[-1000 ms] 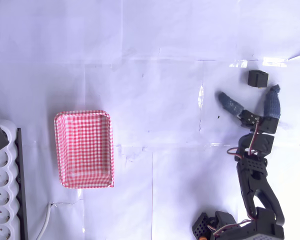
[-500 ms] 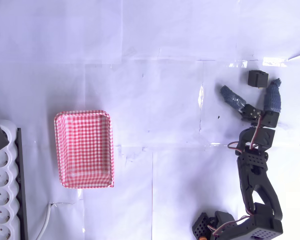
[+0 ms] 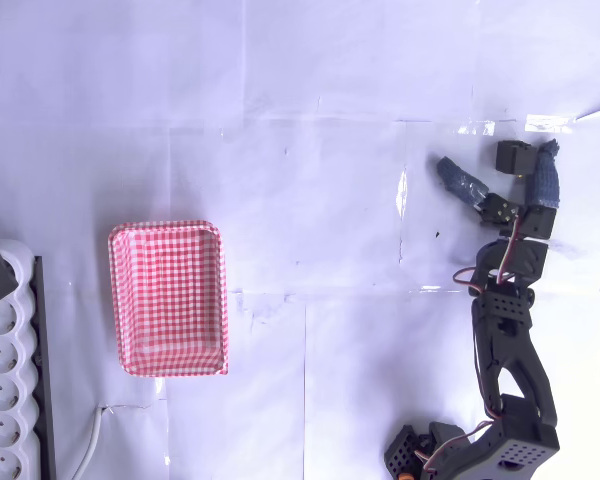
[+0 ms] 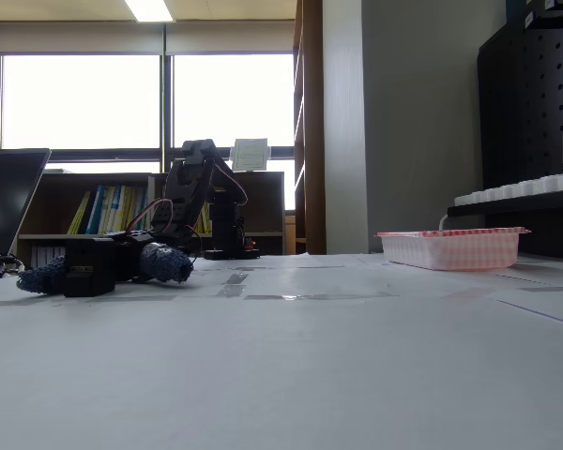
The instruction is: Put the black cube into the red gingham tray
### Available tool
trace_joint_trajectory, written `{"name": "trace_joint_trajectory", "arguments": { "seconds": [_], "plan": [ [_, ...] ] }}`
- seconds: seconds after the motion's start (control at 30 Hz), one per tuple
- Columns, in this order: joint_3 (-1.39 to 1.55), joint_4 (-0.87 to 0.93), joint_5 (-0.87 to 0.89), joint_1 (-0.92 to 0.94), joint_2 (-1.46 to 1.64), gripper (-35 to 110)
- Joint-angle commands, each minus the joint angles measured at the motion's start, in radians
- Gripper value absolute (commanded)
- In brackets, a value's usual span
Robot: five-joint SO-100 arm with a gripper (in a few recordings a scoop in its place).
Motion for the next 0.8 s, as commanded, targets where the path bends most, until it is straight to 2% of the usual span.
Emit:
{"name": "trace_joint_trajectory", "arguments": {
  "seconds": [0.0, 0.53, 0.77],
  "plan": [
    [0.071, -0.009, -0.005, -0.002, 0.025, 62],
    [0.144, -0.011, 0.002, -0.002, 0.071, 55],
    [0.144, -0.018, -0.003, 0.0, 0.071, 43]
  ]
}}
